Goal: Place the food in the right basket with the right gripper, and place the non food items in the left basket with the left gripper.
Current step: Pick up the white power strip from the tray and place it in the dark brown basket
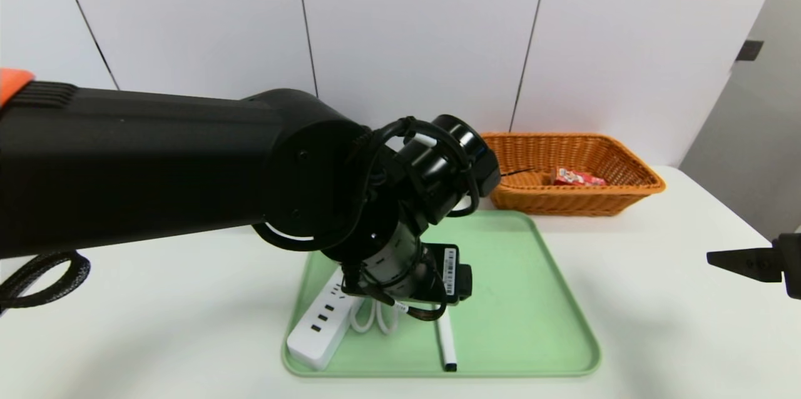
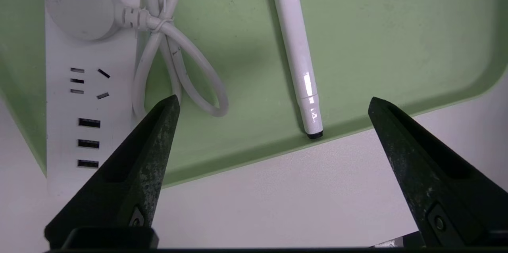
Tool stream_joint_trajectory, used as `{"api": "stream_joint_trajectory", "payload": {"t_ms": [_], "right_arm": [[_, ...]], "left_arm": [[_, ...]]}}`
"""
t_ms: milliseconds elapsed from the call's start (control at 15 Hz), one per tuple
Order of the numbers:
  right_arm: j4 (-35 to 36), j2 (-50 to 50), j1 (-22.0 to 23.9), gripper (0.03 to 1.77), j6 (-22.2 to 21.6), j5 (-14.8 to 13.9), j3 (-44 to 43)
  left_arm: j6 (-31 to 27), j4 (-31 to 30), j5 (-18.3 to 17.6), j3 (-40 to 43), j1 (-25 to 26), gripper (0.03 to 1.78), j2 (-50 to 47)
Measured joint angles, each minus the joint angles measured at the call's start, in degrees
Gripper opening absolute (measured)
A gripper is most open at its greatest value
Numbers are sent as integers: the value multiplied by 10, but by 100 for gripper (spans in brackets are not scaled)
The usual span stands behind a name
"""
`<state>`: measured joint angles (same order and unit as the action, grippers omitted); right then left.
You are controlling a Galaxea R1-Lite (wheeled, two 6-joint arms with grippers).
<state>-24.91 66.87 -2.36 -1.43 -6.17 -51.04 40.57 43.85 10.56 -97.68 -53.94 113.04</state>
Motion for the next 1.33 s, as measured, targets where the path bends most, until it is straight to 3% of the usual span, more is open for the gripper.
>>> {"api": "stream_joint_trajectory", "payload": {"t_ms": [400,867,1067,1333], "right_arm": [[1,9,7,169,1,0,2],[2,20,11,169,1,0,-1],[4,25,14,169,1,0,-1],[10,34,17,169,3,0,-1]], "left_arm": [[39,3,-2,-9,4,169,24],[44,12,-4,-9,23,169,40],[60,15,-34,-8,30,169,47],[59,21,-39,-8,37,169,52]]}}
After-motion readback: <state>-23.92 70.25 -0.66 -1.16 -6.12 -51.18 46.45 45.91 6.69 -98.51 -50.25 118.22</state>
